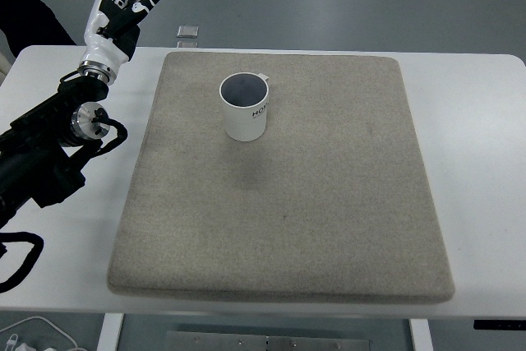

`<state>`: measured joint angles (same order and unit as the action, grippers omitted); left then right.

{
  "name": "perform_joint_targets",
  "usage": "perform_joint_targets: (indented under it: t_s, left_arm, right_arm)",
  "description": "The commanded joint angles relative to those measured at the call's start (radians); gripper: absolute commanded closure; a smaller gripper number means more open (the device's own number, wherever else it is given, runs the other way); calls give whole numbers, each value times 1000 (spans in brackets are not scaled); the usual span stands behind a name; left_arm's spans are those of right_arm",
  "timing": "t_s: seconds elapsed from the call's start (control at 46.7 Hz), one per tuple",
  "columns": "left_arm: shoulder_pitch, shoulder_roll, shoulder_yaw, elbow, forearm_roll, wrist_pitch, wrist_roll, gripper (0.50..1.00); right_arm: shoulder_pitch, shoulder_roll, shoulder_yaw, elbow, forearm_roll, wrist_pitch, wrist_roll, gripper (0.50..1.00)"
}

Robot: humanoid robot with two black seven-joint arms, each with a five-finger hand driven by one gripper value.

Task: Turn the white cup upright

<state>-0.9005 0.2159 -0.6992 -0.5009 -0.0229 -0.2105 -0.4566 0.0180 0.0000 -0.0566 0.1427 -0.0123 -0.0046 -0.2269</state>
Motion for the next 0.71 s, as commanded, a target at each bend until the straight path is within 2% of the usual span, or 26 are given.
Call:
perform_joint_targets:
  t_s: [0.0,0.15,0.3,0.471,0.686]
  left_arm:
    - [-2,-3,0,27,-41,-7,70,506]
    - [0,-3,-3,41,-49,-20,138,506]
    - [11,-4,-39,47,-107,-84,174,506]
    - [34,-4,-77,58,-213,-185,182,506]
    - [37,-20,-80,68,-247,-196,182,506]
  right_arm:
    - [0,0,-2,0,0,0,0,570]
    - [0,0,-3,0,0,0,0,570]
    - [0,0,0,0,0,0,0,570]
    - [-1,0,-3,0,0,0,0,570]
    - [-1,0,0,0,0,0,0,570]
